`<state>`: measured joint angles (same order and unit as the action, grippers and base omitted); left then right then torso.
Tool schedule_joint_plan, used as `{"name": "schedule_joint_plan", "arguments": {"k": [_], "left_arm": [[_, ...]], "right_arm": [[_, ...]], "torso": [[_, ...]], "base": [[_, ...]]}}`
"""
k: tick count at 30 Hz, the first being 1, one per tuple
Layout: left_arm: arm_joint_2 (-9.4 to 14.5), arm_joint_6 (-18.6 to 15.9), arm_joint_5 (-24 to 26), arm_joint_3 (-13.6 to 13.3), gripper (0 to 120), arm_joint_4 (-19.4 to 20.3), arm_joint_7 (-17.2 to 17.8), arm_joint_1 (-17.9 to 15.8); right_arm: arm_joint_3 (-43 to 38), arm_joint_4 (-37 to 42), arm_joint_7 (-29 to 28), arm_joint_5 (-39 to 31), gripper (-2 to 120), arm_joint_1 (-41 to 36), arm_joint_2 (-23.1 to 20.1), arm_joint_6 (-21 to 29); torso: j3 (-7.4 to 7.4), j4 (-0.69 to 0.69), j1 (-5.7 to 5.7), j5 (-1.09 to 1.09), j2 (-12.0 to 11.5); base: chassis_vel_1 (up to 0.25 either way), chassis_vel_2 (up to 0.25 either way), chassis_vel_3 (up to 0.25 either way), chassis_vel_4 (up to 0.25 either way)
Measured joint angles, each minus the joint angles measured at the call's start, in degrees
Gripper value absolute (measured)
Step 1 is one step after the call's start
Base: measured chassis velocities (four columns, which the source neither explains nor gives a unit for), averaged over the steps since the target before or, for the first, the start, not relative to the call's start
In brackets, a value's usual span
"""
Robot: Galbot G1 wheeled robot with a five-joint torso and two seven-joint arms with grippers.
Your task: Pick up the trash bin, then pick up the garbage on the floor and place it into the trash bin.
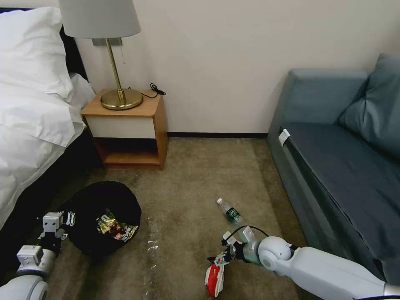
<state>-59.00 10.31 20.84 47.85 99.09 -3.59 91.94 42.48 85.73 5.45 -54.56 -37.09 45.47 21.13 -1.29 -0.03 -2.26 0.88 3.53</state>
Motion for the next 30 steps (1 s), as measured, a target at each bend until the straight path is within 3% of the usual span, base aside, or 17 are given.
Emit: {"name": "schedule_joint_plan", "arguments": {"k": [20, 25, 30], "left_arm": [[-0.3, 0.0, -0.5, -1.2, 7, -1.5, -0.4, -1.0], [-0.2, -0.1, -0.5, -1.7, 7, -1.9, -0.2, -1.7], [-0.2, -0.3, -0.5, -2.4, 7, -2.8, -0.1, -2.6]], "right_arm": [[-4.3, -5.2, 3.6, 4.3, 100, -6.6, 1.5, -3.6], [-4.7, -6.5, 5.9, 5.0, 88, -7.5, 1.7, -4.5], [-4.7, -9.3, 8.5, 5.8, 64, -7.1, 3.1, -5.8]], "torso": [[0.00, 0.01, 0.00, 0.00, 0.0], [0.00, 0.00, 0.00, 0.00, 0.0], [0.00, 0.01, 0.00, 0.00, 0.0]], "base": [[0.000, 0.000, 0.000, 0.000], [0.000, 0.000, 0.000, 0.000], [0.000, 0.000, 0.000, 0.000]]}}
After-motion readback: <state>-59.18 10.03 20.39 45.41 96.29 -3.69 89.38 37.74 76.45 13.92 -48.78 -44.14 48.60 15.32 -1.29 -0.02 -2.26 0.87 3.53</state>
